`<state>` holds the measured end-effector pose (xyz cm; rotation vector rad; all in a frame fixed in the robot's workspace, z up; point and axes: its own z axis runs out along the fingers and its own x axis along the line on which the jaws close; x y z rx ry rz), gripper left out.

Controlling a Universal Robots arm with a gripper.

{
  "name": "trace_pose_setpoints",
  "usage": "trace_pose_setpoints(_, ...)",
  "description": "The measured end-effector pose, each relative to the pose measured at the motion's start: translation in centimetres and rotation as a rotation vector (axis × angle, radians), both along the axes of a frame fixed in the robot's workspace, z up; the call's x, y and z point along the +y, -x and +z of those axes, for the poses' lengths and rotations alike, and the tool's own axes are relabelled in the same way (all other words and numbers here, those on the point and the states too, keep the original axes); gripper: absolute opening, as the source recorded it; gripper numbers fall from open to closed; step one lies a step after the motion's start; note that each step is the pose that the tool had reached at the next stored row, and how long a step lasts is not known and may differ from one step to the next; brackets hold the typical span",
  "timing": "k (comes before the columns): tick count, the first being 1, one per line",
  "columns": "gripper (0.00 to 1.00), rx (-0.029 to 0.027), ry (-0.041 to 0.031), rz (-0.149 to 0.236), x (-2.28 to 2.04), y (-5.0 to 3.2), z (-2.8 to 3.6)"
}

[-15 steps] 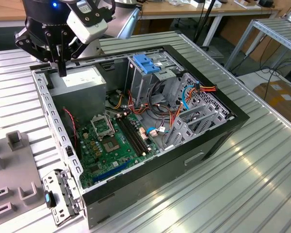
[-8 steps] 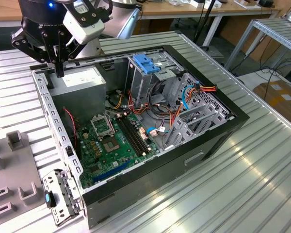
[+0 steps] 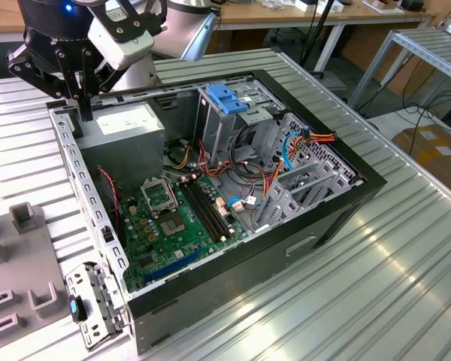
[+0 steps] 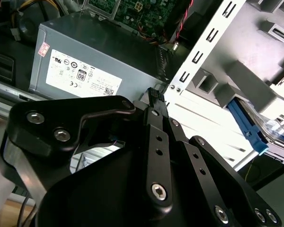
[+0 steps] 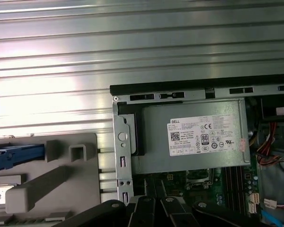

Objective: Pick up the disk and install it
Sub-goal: 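Reach for the disk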

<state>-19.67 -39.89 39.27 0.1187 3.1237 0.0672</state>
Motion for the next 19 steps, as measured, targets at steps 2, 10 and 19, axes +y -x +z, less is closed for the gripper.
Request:
trace_pose_setpoints(2, 0.11, 0.0001, 0.0, 0.0, 0.0, 0.17, 0.0)
trace_pose_setpoints(10, 0.11, 0.0004, 0.0001, 0.0, 0.0, 0.78, 0.0)
trace_pose_setpoints(19, 0.11, 0.0006, 0.0, 0.0, 0.0, 1.4, -0.01)
